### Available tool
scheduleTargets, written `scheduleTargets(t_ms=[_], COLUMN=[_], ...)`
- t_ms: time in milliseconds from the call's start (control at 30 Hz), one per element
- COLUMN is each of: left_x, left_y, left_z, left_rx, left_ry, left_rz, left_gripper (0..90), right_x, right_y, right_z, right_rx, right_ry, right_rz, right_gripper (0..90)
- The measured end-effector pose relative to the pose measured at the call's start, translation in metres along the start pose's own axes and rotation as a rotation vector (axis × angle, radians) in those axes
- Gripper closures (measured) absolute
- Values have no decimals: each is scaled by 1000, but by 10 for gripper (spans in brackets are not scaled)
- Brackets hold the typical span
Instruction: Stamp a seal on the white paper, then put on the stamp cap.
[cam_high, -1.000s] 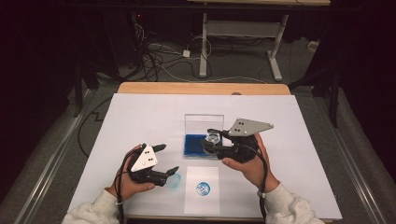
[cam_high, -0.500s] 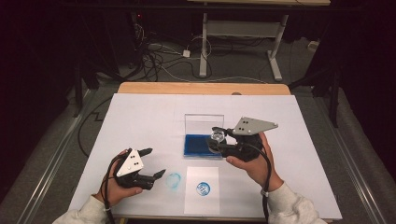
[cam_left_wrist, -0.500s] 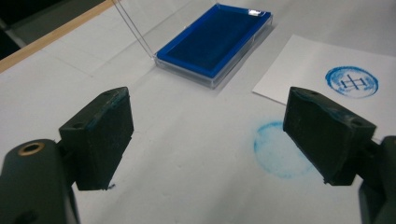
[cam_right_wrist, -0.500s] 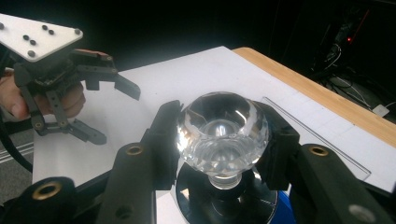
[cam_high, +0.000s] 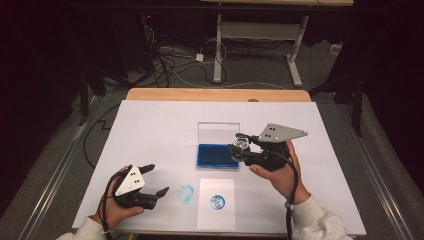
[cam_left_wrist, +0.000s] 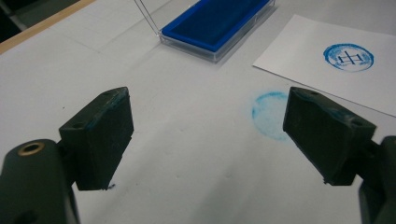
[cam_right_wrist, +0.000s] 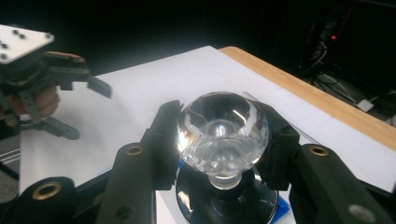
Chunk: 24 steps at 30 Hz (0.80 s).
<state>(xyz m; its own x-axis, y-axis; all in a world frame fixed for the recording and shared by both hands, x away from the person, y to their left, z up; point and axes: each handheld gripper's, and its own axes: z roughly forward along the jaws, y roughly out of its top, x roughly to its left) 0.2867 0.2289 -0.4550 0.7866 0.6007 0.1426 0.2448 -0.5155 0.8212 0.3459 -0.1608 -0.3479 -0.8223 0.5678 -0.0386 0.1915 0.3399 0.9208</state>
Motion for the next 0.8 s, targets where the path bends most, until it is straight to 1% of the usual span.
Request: scheduleTargets(t_ms=[67,100,267,400,433,500,567,667,800], left_x=[1,1,0,1,1,1,0,-2,-3], left_y=[-1,-1,-2,-2,-2,-2,0,0,0], left_z=[0,0,4,5,6,7,8,9,8], left_rx=[-3,-4,13,16,21,23,24,31,30], left_ry=[0,-2,-12,-7,-5,-8,-12,-15,-15], left_rz=[-12,-15,-7,-15,-13,-9,-4,2,5], left_gripper=[160,159,160,160,160,160,160,160,160], right_x=[-3,-5,-17,-28,-31,-36,-40,-45,-50], right_y=[0,0,-7,-15,-19,-24,-31,-40,-50], right_z=[-2,-2,0,4,7,10,14,21,29], right_rx=[0,0,23,38,50,57,82,108,140], right_ry=[-6,-19,-76,-113,-124,-129,-139,-144,-155], right_rz=[6,7,10,41,47,64,68,93,102], right_gripper=[564,563,563,563,563,563,563,563,563])
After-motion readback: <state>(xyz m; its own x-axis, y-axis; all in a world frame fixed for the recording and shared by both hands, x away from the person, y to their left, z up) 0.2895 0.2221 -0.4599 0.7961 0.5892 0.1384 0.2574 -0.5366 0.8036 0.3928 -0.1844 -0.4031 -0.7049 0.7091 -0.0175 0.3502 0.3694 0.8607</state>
